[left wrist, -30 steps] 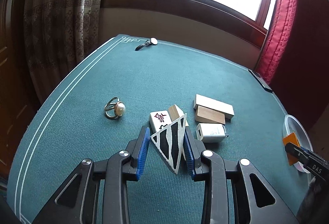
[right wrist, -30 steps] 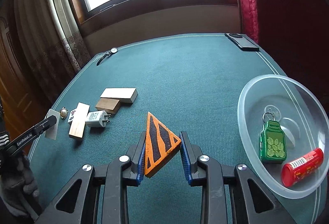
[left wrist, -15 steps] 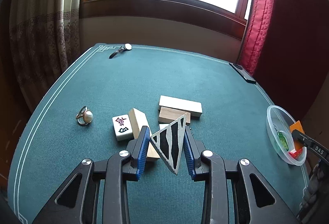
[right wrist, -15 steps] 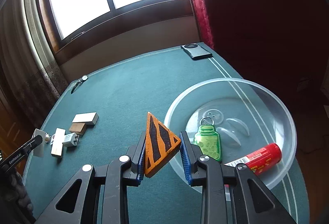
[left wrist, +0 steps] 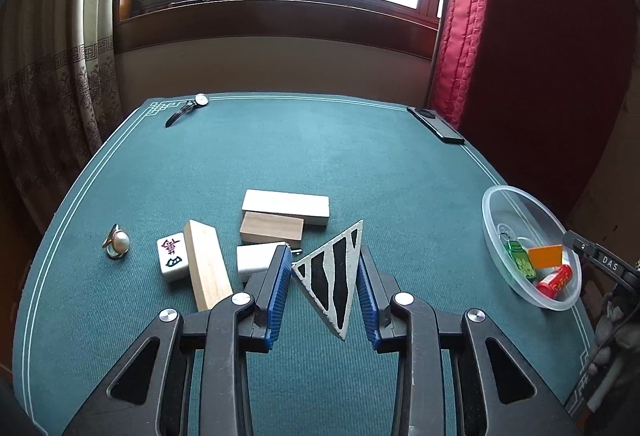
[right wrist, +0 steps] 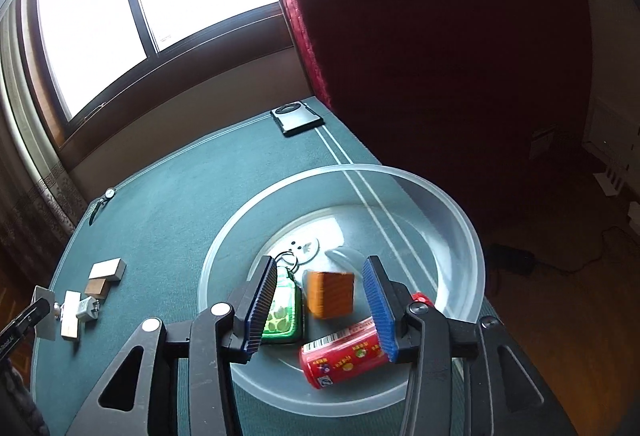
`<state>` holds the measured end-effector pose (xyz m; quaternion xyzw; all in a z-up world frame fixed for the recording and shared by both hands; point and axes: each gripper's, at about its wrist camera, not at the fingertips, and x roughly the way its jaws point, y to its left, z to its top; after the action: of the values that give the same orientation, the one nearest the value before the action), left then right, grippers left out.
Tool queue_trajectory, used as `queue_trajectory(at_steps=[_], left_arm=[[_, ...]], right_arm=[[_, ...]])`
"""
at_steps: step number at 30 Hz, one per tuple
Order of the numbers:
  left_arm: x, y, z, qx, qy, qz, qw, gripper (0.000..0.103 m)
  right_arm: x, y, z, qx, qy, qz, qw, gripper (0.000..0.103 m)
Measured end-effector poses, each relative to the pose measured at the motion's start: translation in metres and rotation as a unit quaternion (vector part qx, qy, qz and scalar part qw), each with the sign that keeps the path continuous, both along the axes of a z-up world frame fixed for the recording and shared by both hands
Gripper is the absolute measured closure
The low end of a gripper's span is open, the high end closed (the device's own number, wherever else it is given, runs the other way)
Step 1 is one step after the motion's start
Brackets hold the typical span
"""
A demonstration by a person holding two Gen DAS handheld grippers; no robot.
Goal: Organize rigid objects
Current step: 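Carry the orange triangular block into the bowl and release it with the right gripper, then lower the white triangular block into the bowl and open the left gripper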
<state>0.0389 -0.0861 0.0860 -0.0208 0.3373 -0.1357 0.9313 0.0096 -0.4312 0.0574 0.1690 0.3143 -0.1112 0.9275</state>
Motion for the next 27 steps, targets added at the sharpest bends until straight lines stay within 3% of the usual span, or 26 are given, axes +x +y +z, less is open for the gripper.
queue_trajectory(at_steps=[12,18,27], left_arm=[[0.0,-0.065,0.015,0.017,-0.015,-0.073,0.9971,0.069],[0.001,-0.105,0.018,0.023,-0.02,-0.116,0.9928,0.07],[0.005,-0.16,0.018,0.027,-0.019,-0.174,0.9843,0.069]], right_arm=[[-0.017,-0.011,-0.012,-0.014,0.002,-0.013,1.0,0.053],[-0.025,-0.014,-0.015,-0.022,-0.002,-0.019,1.0,0.043],[-0.032,-0.008,-0.014,-0.041,-0.018,-0.01,0.999,0.041]])
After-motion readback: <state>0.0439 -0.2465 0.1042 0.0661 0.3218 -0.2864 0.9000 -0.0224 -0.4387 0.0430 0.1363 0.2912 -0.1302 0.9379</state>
